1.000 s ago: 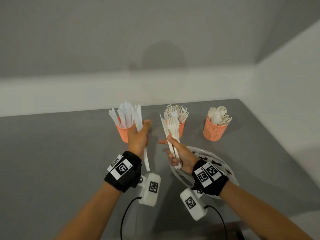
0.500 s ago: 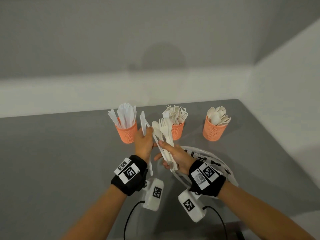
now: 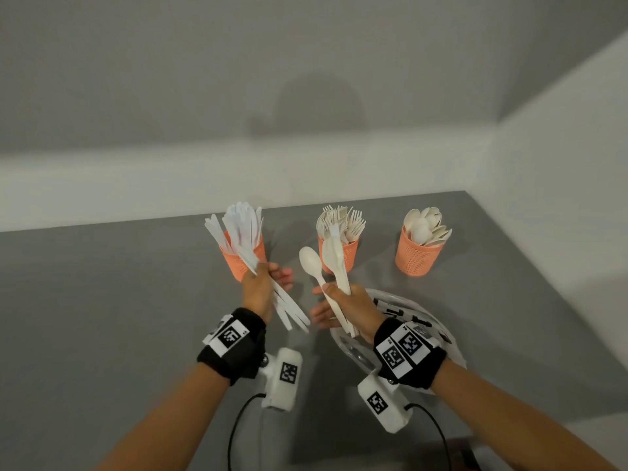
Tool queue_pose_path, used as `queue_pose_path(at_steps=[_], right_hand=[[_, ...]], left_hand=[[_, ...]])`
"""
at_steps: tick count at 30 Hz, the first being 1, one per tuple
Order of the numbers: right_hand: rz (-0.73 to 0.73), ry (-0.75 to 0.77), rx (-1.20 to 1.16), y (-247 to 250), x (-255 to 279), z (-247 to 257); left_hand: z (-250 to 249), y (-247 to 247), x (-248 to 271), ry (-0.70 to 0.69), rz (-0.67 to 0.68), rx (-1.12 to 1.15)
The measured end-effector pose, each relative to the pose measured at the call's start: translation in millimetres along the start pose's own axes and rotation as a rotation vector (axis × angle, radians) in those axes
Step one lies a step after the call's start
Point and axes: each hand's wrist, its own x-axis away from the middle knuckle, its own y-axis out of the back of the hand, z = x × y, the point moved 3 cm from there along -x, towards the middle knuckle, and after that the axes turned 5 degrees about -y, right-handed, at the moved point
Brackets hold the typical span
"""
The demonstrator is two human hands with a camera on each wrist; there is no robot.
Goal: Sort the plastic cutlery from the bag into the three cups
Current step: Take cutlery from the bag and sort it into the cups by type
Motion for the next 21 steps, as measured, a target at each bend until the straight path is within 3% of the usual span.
queue_pose_path(at_steps=[5,9,12,16,21], right_hand=[[0.004,0.024,0.040,5.9,-3.2,5.3],[0.002,-0.007,-0.065,9.4,-9.6,9.0],[0.041,-0.025,-0.126,12.3,-11.8,10.6],[0.071,-0.041,-0.155,14.9,-13.5,12.4],[0.061,-0.039,-0.153,16.5,-16.0,13.5]], left_hand=[[-40.7,7.4,-36.2,-0.174,-0.122,-0.009],[-94.1,12.0,-66.0,-0.376,-0.267,-0.054],[-121.1,7.7,-83.3,-0.487,-0.287,0.013],[-115.7,6.2,-106.4,-0.568,-0.286,-0.081],[-66.7,17.6,-126.5,-0.623,-0.199,-0.317]])
